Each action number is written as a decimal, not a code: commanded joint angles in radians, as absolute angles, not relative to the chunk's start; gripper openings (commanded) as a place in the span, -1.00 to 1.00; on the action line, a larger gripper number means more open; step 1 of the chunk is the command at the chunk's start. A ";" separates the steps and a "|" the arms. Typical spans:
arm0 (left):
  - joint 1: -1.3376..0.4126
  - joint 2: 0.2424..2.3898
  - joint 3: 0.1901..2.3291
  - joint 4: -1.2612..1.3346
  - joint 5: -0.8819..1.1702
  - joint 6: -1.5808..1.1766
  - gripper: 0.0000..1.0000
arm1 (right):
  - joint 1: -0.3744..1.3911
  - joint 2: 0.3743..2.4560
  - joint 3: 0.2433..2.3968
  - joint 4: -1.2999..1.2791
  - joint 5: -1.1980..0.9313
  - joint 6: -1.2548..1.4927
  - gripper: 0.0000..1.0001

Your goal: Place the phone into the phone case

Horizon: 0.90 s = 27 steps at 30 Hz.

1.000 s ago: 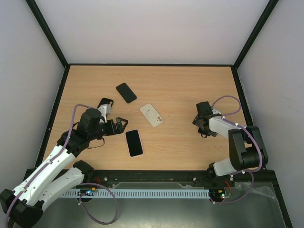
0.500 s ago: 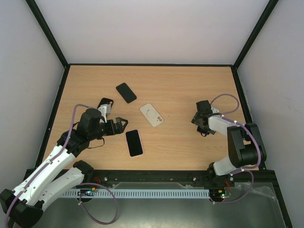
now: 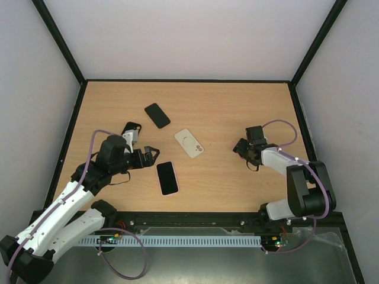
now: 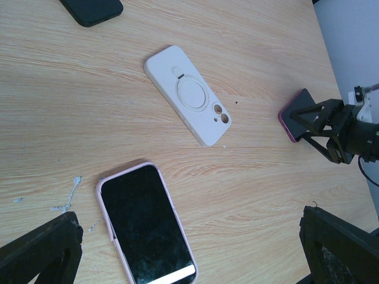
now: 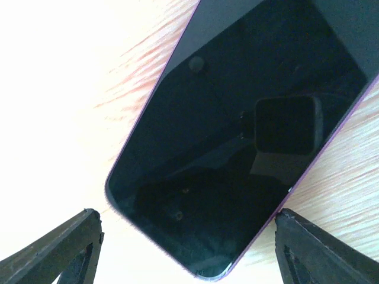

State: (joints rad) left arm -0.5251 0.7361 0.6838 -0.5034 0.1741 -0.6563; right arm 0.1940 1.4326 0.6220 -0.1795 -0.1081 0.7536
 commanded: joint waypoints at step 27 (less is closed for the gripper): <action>-0.520 0.720 0.612 -0.477 0.213 -0.709 0.99 | 0.234 1.411 0.687 -0.333 -0.102 0.931 0.65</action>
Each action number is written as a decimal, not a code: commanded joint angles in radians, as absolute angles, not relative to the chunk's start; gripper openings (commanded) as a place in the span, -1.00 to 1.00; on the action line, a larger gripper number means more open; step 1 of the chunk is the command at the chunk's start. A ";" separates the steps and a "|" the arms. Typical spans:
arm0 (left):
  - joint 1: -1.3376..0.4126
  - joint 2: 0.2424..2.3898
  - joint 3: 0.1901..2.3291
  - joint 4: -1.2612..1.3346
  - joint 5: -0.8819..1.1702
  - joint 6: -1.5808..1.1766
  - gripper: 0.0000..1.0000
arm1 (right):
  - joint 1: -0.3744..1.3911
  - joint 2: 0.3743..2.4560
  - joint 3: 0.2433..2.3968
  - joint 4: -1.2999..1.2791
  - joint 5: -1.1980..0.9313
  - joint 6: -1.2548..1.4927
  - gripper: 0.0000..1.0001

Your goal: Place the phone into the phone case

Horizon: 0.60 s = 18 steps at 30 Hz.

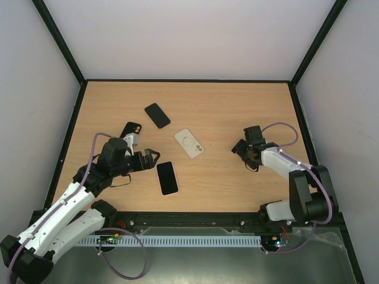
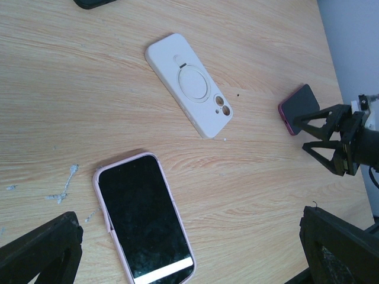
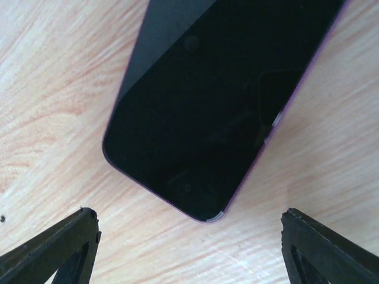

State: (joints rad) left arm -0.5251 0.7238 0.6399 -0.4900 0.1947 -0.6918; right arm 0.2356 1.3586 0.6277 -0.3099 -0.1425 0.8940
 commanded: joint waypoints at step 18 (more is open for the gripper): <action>-0.519 0.754 0.566 -0.415 0.232 -0.749 0.99 | 0.611 1.507 0.845 -0.130 -0.168 0.551 0.83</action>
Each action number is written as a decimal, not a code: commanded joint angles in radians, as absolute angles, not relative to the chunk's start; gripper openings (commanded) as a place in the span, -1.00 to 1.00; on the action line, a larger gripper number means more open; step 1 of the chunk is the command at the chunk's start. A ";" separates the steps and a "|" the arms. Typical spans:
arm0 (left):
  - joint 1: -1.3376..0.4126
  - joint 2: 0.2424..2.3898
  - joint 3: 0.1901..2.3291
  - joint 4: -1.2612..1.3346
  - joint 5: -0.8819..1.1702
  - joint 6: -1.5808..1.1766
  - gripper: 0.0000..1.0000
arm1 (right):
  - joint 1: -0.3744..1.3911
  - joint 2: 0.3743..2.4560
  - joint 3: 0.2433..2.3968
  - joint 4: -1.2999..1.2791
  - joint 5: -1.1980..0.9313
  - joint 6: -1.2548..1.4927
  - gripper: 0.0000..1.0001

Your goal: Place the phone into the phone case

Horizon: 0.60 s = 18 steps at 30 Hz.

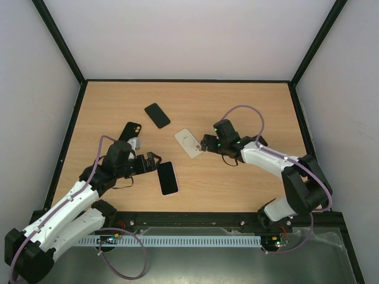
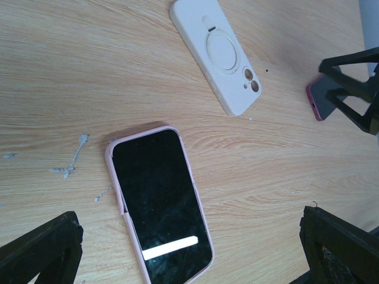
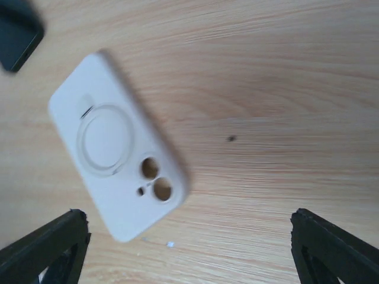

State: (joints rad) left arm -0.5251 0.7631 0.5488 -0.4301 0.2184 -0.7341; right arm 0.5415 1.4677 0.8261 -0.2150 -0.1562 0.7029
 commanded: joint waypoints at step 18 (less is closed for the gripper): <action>-0.520 0.685 0.581 -0.483 0.196 -0.769 0.99 | 0.747 1.810 1.026 -0.181 -0.051 0.383 0.96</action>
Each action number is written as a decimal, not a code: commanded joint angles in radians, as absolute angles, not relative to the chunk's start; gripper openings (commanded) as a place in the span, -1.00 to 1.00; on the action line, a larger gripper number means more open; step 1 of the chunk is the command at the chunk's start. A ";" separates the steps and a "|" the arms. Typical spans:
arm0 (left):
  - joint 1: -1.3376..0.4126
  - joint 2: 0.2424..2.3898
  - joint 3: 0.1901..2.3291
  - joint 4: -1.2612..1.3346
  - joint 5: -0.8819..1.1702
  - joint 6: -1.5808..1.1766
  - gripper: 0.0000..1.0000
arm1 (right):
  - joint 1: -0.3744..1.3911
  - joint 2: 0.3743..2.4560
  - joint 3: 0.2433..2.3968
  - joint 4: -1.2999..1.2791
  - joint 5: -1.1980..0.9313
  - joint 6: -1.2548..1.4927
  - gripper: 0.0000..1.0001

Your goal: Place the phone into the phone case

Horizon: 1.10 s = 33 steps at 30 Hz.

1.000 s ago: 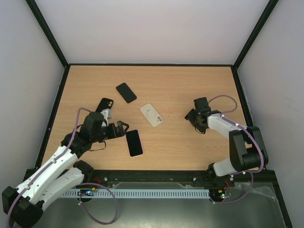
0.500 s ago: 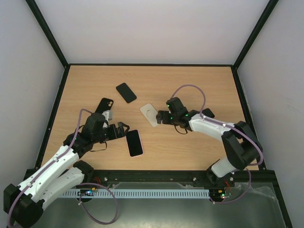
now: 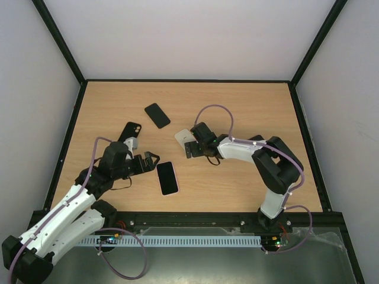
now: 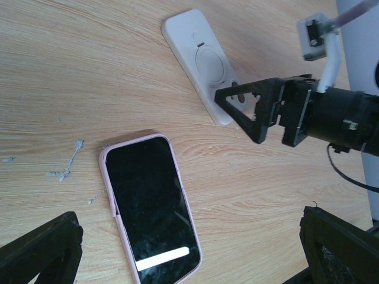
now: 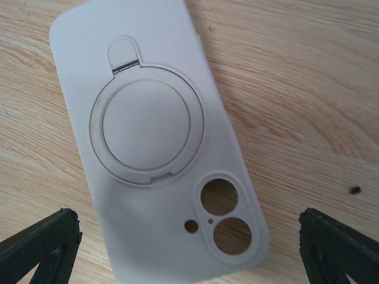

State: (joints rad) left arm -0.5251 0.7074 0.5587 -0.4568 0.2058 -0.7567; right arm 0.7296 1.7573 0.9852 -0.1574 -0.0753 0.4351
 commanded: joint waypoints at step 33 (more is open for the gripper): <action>-0.704 0.681 0.417 -0.167 0.079 -0.755 0.60 | 0.820 1.513 0.890 -0.354 -0.180 0.484 0.35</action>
